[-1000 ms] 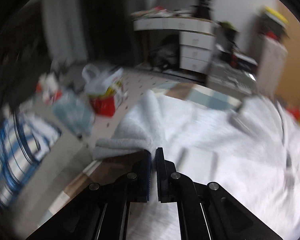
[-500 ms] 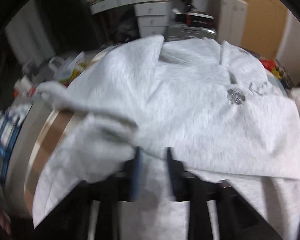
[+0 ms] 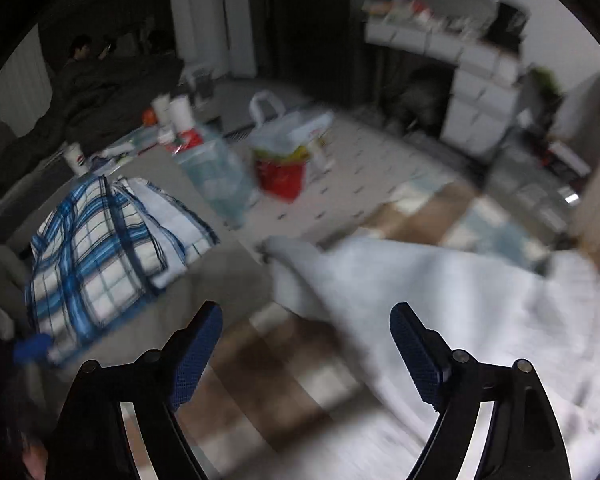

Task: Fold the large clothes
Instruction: 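Grasp the other sweatshirt sleeve cuff with the right gripper and lift it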

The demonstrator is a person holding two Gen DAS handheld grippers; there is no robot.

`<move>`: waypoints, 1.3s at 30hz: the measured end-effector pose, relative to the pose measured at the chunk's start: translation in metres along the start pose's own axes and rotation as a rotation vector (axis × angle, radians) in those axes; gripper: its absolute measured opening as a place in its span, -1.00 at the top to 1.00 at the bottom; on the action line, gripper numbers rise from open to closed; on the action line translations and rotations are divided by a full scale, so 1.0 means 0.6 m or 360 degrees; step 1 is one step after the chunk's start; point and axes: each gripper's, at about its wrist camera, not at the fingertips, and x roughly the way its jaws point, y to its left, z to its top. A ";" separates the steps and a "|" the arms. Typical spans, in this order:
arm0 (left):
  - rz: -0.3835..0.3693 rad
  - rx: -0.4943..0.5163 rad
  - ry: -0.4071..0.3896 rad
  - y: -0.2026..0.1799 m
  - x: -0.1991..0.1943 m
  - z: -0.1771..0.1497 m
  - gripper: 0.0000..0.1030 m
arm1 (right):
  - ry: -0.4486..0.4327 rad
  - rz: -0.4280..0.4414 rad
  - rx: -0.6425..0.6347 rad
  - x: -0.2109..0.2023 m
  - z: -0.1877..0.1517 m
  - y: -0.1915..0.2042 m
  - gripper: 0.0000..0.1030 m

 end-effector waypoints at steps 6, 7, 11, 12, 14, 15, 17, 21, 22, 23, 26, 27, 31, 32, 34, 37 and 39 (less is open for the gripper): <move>-0.0024 0.0017 0.0019 -0.008 0.011 0.002 -0.75 | 0.0231 -0.0067 -0.0172 0.109 0.032 0.023 -0.16; -0.0029 0.0025 0.0026 -0.009 0.013 0.002 -0.75 | 0.0240 -0.0084 -0.0162 0.111 0.035 0.018 0.12; -0.0043 0.0009 0.0032 -0.007 0.011 0.003 -0.75 | 0.0330 0.0003 -0.0029 0.110 0.027 -0.016 0.95; -0.0045 -0.0003 0.0034 -0.003 0.010 0.002 -0.75 | 0.0316 0.0001 -0.0023 0.101 0.023 -0.020 0.96; -0.0044 -0.0012 0.0040 -0.003 0.010 0.001 -0.75 | 0.0256 0.0002 0.0042 0.078 0.021 -0.029 0.96; -0.0035 -0.0006 0.0041 -0.005 0.009 0.000 -0.75 | 0.0189 0.0000 0.0090 0.056 0.022 -0.034 0.96; -0.0021 0.0014 0.0036 -0.008 0.009 -0.001 -0.75 | 0.0043 -0.0002 0.0172 0.015 0.024 -0.042 0.96; 0.0006 0.0024 0.0033 -0.006 0.008 -0.002 -0.75 | -0.0391 0.0066 0.0489 -0.125 -0.009 -0.118 0.96; 0.0007 0.0019 0.0036 -0.004 0.010 0.000 -0.75 | -0.0462 0.0094 0.0593 -0.149 -0.025 -0.141 0.96; 0.0012 0.0016 0.0038 -0.005 0.010 0.000 -0.75 | -0.0535 0.0112 0.0719 -0.179 -0.052 -0.169 0.96; 0.0010 0.0037 0.0035 -0.011 0.009 -0.003 -0.75 | -0.0583 0.0074 0.0860 -0.219 -0.128 -0.211 0.96; 0.0013 0.0061 0.0030 -0.018 0.009 -0.004 -0.75 | -0.0547 0.0057 0.0875 -0.220 -0.157 -0.214 0.96; 0.0019 0.0132 0.0040 -0.035 0.011 -0.012 -0.75 | -0.0327 -0.0014 0.0915 -0.196 -0.249 -0.209 0.95; 0.0020 0.0152 0.0049 -0.040 0.013 -0.014 -0.75 | -0.0266 -0.0022 0.0889 -0.187 -0.259 -0.207 0.95; 0.0030 0.0178 0.0059 -0.045 0.016 -0.015 -0.75 | -0.0123 -0.0066 0.0748 -0.155 -0.281 -0.184 0.95; 0.0050 0.0207 0.0072 -0.047 0.018 -0.015 -0.75 | -0.0022 -0.0085 0.0677 -0.136 -0.295 -0.167 0.87; 0.0056 0.0207 0.0077 -0.043 0.018 -0.015 -0.75 | 0.0014 -0.0115 0.0614 -0.135 -0.280 -0.161 0.75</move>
